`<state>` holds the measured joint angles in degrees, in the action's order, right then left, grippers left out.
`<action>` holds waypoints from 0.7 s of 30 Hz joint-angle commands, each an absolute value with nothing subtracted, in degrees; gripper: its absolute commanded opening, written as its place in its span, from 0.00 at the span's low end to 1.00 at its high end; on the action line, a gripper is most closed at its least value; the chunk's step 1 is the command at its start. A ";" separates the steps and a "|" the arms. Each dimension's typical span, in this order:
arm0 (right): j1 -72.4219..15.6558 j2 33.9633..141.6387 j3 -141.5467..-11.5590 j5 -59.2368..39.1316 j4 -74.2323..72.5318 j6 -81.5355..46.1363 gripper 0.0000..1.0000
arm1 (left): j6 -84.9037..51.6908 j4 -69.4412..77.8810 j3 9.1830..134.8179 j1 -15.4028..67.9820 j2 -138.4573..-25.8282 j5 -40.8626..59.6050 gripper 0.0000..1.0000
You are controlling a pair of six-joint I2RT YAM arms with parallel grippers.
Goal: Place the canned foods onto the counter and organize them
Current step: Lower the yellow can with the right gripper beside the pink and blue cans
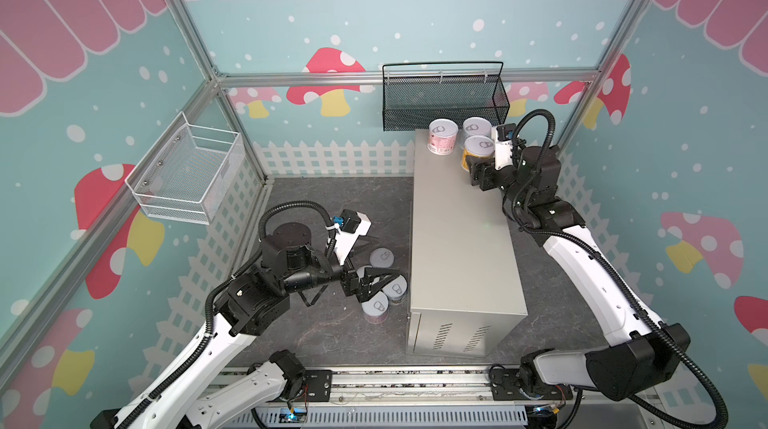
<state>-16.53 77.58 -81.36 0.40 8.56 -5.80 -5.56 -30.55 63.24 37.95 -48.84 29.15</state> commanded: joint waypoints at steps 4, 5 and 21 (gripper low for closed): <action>-16.35 76.49 -80.78 1.84 7.98 -4.35 0.81 | -3.87 -29.96 62.67 37.98 -48.43 29.18 0.99; -16.35 76.40 -80.83 1.84 7.98 -4.35 0.82 | -3.87 -29.96 62.67 37.97 -48.43 29.18 0.99; -15.83 76.20 -80.74 1.67 8.16 -3.61 0.81 | -3.78 -29.97 62.68 37.97 -48.51 29.38 0.99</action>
<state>-16.47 77.47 -81.36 0.62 8.58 -4.69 -5.56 -30.55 63.24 37.95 -48.84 29.15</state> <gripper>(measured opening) 0.810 0.993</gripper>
